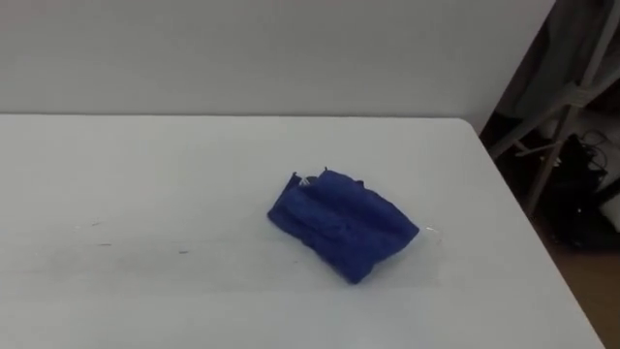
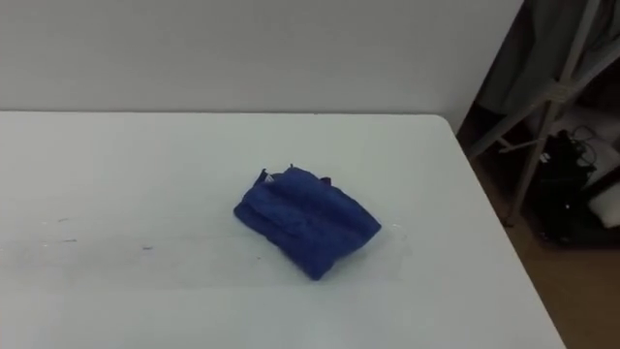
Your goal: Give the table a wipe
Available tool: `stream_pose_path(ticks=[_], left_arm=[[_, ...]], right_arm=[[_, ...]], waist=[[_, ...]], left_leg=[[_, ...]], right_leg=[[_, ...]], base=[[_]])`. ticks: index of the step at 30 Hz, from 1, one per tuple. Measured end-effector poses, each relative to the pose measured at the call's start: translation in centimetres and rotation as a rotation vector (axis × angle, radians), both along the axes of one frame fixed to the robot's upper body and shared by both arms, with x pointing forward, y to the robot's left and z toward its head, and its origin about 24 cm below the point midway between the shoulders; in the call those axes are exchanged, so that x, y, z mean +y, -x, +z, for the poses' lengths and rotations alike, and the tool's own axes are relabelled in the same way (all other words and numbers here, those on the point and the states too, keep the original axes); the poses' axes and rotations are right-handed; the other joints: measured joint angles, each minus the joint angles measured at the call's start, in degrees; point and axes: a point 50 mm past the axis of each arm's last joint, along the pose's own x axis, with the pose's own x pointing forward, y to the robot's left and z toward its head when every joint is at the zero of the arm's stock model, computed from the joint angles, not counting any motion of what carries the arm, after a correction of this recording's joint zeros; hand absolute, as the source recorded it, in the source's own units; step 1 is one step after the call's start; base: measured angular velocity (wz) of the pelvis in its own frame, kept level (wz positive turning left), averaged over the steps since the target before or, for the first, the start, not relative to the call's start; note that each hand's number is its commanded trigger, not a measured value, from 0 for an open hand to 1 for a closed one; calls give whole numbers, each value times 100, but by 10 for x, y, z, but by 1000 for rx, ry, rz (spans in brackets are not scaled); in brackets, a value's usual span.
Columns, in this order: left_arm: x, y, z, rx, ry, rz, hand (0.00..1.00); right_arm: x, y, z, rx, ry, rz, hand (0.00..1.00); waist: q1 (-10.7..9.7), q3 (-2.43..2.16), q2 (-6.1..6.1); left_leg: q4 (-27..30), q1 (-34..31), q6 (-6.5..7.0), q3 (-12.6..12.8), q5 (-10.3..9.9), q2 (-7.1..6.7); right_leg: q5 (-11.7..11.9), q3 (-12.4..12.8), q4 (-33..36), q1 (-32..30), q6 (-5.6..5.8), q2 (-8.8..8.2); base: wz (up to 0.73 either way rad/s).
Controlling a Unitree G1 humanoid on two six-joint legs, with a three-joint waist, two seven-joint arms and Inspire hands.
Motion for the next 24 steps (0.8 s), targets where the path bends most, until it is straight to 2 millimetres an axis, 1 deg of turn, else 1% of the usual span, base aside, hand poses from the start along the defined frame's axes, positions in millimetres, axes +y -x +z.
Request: stream_pose_path(ticks=[3,4,6,7,9,10,12,13,14,15,16,17,18,20,21,23,24], left_arm=[[-1,-1,-1,-2,15,-4,0],[-1,-1,-1,-2,18,-6,0],[-3,0,-4,28,28,-28,0],[-4,0,-5,35,31,-32,0],[-9,1,-8,64,40,-60,0],[-11,-1,-8,64,42,-72,0],[-16,-3,-10,74,45,-101,0],[-17,-3,-11,75,47,-102,0],[-19,-8,-12,72,46,-116,0],[-23,-11,-14,84,47,-135,0],[-25,-13,-15,91,49,-148,0],[-31,-15,-17,97,56,-172,0],[-36,-17,-19,102,61,-198,0],[-39,-18,-20,108,60,-216,0],[-42,-18,-20,111,58,-227,0],[-45,-19,-21,116,51,-236,0],[-46,-20,-21,117,42,-245,0]], right_arm=[[6,16,-6,32,-88,-24,0],[8,18,-8,39,-107,-21,0],[18,29,-15,98,-181,44,0],[22,30,-17,111,-204,61,0],[41,30,-27,168,-297,167,0],[46,28,-30,178,-320,196,0],[65,20,-40,241,-401,363,0],[69,18,-41,254,-417,403,0],[74,10,-44,272,-439,473,0],[78,0,-46,294,-449,553,0],[79,-5,-46,306,-447,596,0],[81,-18,-46,316,-436,677,0],[84,-33,-46,311,-421,751,0],[90,-35,-47,337,-414,837,0],[95,-39,-48,348,-416,872,0],[101,-41,-50,349,-421,903,0],[106,-42,-51,358,-429,930,0]], waist=[[9,1,17],[10,1,25],[37,-15,57],[36,-14,60],[71,-8,69],[75,-10,74],[149,-12,98],[191,-17,113],[246,-15,143],[318,-4,181],[352,6,194],[376,14,242],[391,12,289],[394,18,324],[386,33,331],[374,40,363],[380,52,377]], left_leg=[[-12,-1,15,23,-9,-19],[-19,2,14,27,-9,-19],[-35,18,14,32,-8,-18],[-36,24,14,36,-8,-18],[-100,104,11,51,-7,-21],[-101,105,11,50,-7,-20],[-115,102,11,48,-7,-21],[-115,102,11,47,-7,-21],[-110,99,11,36,-7,-22],[-110,101,11,30,-7,-23],[-110,102,11,30,-7,-23],[-111,100,11,26,-6,-30],[-112,101,11,12,-6,-36],[-97,101,10,-7,-5,-39],[-85,93,10,-24,-6,-39],[-85,79,11,-25,-6,-44],[-87,75,11,-26,-6,-44]], right_leg=[[-12,61,-15,-8,18,-14],[-12,69,-17,-11,18,-13],[-12,53,-33,2,18,-17],[-12,52,-32,8,18,-17],[-11,54,-46,50,20,-25],[-11,50,-62,61,20,-21],[-11,50,-91,78,20,-10],[-11,50,-91,78,20,-10],[-11,51,-93,80,20,-4],[-11,50,-100,80,20,-4],[-11,50,-102,79,20,-4],[-10,50,-103,79,21,-6],[-10,45,-102,79,22,-8],[-4,37,-82,82,31,-11],[-2,28,-83,79,33,-8],[-2,40,-85,83,34,-6],[-1,44,-87,83,35,0]], base=[[0],[-5],[0],[0],[-5],[0],[2],[3],[0],[0],[0],[0],[4],[6],[5],[0],[0]])
